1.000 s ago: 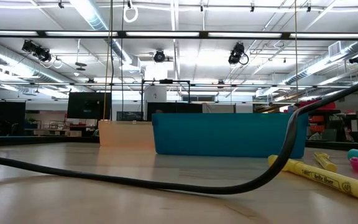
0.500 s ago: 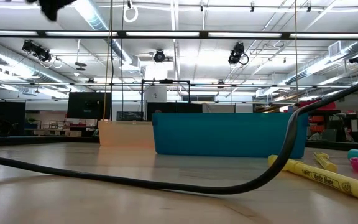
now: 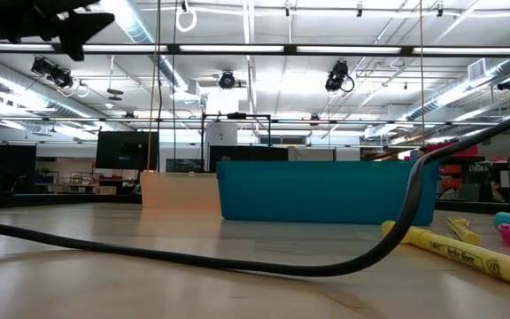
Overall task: Pick & Place Markers
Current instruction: Put the blue marker into the yellow transparent bin
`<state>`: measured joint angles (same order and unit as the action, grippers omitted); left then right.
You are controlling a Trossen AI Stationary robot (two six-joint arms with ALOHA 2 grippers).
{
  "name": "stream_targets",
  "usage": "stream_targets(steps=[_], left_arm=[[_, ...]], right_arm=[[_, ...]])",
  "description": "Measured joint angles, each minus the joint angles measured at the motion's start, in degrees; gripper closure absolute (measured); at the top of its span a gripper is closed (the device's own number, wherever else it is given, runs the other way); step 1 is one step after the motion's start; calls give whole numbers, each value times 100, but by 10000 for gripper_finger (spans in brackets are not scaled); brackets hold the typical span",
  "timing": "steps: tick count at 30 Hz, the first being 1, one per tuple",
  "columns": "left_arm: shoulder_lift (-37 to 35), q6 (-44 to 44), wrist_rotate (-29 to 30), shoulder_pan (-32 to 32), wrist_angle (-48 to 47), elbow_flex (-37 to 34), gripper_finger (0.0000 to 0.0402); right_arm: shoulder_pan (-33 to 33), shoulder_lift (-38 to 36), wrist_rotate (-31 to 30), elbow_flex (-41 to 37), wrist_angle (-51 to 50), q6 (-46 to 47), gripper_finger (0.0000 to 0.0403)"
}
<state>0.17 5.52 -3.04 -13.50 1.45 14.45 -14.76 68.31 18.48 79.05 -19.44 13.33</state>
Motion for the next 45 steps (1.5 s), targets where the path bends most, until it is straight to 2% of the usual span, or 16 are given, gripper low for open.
stream_targets(steps=[7, 16, 21, 25, 33, 45], left_arm=[[-5, 137, 420, -4, 381, -608, 179], [-3, 182, 426, -2, 1531, -1395, 179], [1, 53, 464, -4, 973, -1393, 179], [6, 288, 883, -14, 97, -1390, 179], [56, 511, 375, -13, -72, -1380, 179], [94, 585, 319, -15, 120, -1398, 179]], right_arm=[[19, 0, -3, 0, 3, 571, 193], [26, 0, -1, 0, -126, 1040, 193], [39, 0, 0, 0, -184, 1040, 193], [37, 0, 0, 0, -216, 1022, 193], [37, -1, -1, 0, -243, 561, 193], [35, 0, -108, 0, -156, 290, 193]])
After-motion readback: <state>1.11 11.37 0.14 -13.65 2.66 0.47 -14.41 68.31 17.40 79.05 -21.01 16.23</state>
